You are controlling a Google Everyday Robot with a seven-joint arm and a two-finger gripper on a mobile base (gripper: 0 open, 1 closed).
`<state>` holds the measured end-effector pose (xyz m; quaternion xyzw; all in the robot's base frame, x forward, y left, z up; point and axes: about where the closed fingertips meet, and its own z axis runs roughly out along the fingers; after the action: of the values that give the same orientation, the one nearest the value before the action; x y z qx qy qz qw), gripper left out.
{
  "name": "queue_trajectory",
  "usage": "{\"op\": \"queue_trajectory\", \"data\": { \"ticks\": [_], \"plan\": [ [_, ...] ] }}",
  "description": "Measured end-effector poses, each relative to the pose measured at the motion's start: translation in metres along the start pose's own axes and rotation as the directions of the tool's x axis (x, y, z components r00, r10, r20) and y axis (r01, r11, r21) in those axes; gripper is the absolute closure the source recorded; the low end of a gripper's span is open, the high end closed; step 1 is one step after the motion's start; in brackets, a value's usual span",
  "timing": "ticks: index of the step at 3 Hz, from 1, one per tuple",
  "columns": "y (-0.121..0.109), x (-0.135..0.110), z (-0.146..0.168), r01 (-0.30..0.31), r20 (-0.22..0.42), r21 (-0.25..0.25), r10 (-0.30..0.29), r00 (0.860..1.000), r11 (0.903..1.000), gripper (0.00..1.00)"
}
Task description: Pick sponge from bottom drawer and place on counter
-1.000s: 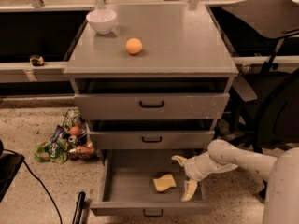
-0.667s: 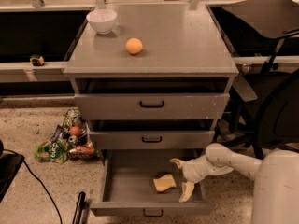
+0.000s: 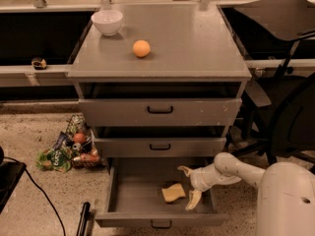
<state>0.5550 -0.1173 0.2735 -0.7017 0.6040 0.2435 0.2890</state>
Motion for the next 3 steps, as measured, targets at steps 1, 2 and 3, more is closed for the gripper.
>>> {"op": "queue_trajectory", "data": {
  "ticks": [1,2,3],
  "plan": [
    [-0.007,0.014,0.011,-0.012,-0.016,0.017,0.012,1.0,0.9998,0.0],
    [-0.021,0.032,0.035,0.014,-0.035,0.027,-0.013,0.999,0.9995,0.0],
    [-0.029,0.046,0.06,0.037,-0.038,0.026,-0.036,0.999,0.999,0.0]
  ]
}}
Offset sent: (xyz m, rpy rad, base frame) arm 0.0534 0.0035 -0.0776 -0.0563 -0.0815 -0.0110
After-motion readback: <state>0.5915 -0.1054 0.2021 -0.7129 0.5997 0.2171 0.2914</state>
